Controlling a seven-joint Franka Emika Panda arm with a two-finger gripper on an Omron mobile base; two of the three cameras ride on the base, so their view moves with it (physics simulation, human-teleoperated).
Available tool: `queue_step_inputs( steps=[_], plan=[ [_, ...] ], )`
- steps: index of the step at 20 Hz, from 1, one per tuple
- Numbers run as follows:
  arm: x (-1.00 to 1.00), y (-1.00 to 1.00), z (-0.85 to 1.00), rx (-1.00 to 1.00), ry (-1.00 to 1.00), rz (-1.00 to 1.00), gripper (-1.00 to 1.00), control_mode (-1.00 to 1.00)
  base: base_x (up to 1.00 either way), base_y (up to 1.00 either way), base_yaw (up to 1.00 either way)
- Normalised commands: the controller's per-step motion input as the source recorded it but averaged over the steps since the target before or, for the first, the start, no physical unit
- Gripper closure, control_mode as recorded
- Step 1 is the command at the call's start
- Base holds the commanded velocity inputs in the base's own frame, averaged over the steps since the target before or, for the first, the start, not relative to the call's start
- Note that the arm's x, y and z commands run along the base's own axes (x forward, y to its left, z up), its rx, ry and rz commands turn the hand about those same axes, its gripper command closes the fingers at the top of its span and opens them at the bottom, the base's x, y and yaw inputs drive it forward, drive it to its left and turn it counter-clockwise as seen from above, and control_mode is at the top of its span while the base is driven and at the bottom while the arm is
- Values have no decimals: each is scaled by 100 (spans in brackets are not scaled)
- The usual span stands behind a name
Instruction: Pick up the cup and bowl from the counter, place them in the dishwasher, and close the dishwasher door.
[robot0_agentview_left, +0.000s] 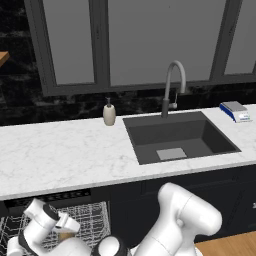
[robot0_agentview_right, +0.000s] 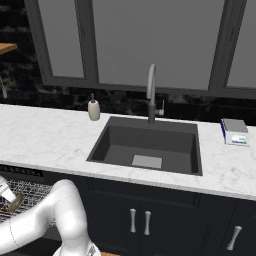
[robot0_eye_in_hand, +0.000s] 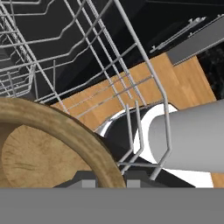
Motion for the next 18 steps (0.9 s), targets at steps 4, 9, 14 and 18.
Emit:
queue_step_inputs(
  steps=[4, 9, 14, 18],
  plan=[
    [4, 8, -26, 6, -4, 4, 100, -100, 0, 0, 0],
    [0, 0, -42, 3, -1, 0, 100, -100, 0, 0, 0],
    [-6, 0, -72, 0, 2, 0, 100, -100, 0, 0, 0],
    [-11, 0, -79, 0, 9, 1, 100, -100, 0, 0, 0]
  ],
)
